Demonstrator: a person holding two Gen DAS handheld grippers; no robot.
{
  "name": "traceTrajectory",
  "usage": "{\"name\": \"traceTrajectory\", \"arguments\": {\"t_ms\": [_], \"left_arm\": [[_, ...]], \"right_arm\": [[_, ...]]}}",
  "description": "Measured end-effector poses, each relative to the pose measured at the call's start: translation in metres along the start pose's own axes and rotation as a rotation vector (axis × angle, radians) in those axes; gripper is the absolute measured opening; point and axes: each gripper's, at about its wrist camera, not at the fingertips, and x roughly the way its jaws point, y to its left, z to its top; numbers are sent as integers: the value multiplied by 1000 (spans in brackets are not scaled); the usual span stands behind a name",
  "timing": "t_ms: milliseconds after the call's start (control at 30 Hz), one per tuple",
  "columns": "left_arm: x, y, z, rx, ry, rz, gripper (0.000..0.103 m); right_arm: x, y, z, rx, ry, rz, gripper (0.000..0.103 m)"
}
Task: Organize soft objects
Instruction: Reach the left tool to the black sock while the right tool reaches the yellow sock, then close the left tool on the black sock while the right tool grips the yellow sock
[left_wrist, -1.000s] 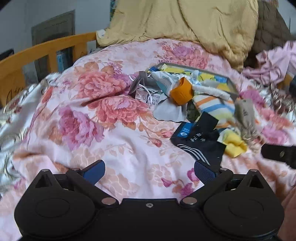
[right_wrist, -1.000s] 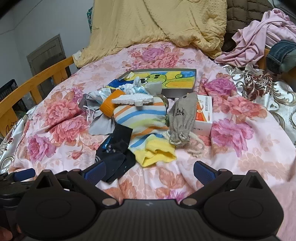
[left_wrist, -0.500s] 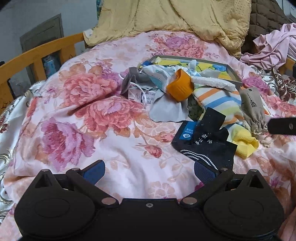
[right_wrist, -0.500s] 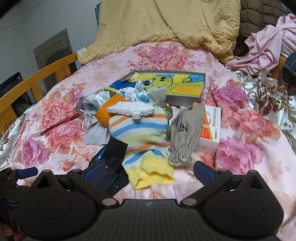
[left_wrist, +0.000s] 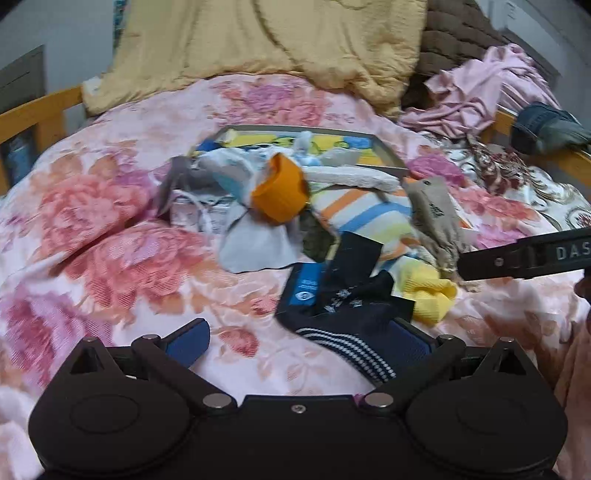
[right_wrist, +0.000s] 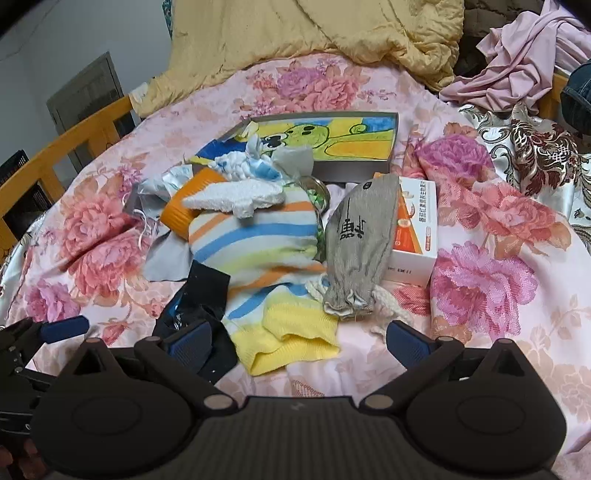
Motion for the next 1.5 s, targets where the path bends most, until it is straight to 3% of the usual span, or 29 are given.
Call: {"name": "traceTrajectory", "arguments": {"t_ms": [333,667,867,967,1067,1233,1400,1500], "left_arm": [[25,-14,2,116,42,-109,102],[56,-10,8,82,125,-198,102],[71,-3,10,47,168,-199,92],[73,0,11,10,163,-204,88],[72,3,9,-19,156,-195,81],[73,3,12,-53,164,-167,76],[74,1,15,-83,175,-93,58],[72,3,15,-123,178,-92,48]], "right_arm": [[11,-8,1,62,31,-6,103],[29,-20,3,156,65,54,101],[53,-23,3,218,128,129,94],[65,-25,5,248,157,152,86],[74,-24,7,254,169,150,68],[81,-17,8,199,149,154,54],[81,-7,6,125,125,115,31],[76,-2,5,99,91,115,18]]}}
